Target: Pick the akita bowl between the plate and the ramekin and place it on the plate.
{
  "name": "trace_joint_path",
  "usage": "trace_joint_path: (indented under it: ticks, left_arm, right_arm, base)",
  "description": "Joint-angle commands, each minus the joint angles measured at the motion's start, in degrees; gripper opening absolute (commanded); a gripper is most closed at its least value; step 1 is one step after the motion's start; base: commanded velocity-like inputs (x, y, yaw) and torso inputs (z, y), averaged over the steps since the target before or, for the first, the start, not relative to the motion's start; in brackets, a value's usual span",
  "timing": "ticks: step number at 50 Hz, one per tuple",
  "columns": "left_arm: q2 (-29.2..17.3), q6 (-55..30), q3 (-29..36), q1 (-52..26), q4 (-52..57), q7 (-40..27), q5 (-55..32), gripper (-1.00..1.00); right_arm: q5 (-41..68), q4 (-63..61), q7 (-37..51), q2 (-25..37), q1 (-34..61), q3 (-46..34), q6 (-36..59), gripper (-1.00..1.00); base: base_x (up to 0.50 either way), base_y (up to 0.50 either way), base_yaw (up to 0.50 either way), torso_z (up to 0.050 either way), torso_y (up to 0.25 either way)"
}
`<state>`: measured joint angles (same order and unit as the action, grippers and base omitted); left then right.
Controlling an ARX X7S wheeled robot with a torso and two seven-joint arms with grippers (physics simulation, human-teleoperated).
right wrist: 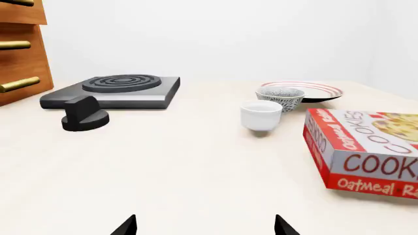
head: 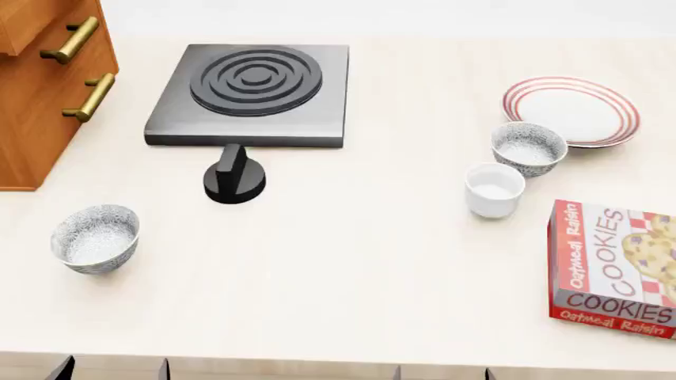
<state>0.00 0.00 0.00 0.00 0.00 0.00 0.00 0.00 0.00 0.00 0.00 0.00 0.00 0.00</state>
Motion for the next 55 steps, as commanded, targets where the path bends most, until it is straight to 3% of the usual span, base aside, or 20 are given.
trace_joint_path:
  ticks: [1,22,30,33,41,49,55]
  left_arm:
    - [-0.91,-0.07,1.06,-0.14,-0.3,-1.14,-0.77,1.0]
    - [-3.93,-1.18,3.57,-0.3,1.76,-3.16,-5.32,1.0]
    - [-7.24,-9.65,3.06,-0.72,15.83,-1.97,-9.24,1.0]
    - [-8.46,-17.52,2.21,-2.43,22.71,-2.68,-11.78,1.0]
    - [-10.93,-28.35,0.62,-5.23,34.02,-3.64,-16.4,1.0]
    - [-12.38,-32.2,-0.81,-7.82,38.35,-4.69,-18.02,1.0]
    - [-13.14,-31.77,-0.69,-8.02,38.64,-4.39,-18.04,1.0]
  right_arm:
    - [0.98,0.06,0.97,0.92,0.06,-1.14,-0.08,1.0]
    - [4.45,-0.72,3.66,3.75,-0.25,-3.88,-3.11,1.0]
    - [8.94,-18.47,5.12,6.4,0.41,-1.71,10.53,1.0]
    - [10.25,-25.89,5.77,7.98,1.7,-1.06,16.47,1.0]
    - [12.28,-37.08,7.32,11.04,4.29,0.35,27.49,1.0]
    - [14.15,-44.23,7.67,14.05,7.25,1.49,35.43,1.0]
    - [14.77,-45.0,7.85,14.42,7.54,2.32,35.75,1.0]
  base:
    - [0.0,0.0,0.0,0.0,0.0]
    - [0.0,0.0,0.0,0.0,0.0]
    - [0.2,0.0,0.0,0.0,0.0]
    - [0.44,0.0,0.0,0.0,0.0]
    - [0.5,0.0,0.0,0.0,0.0]
    - [0.5,0.0,0.0,0.0,0.0]
    - [0.5,0.0,0.0,0.0,0.0]
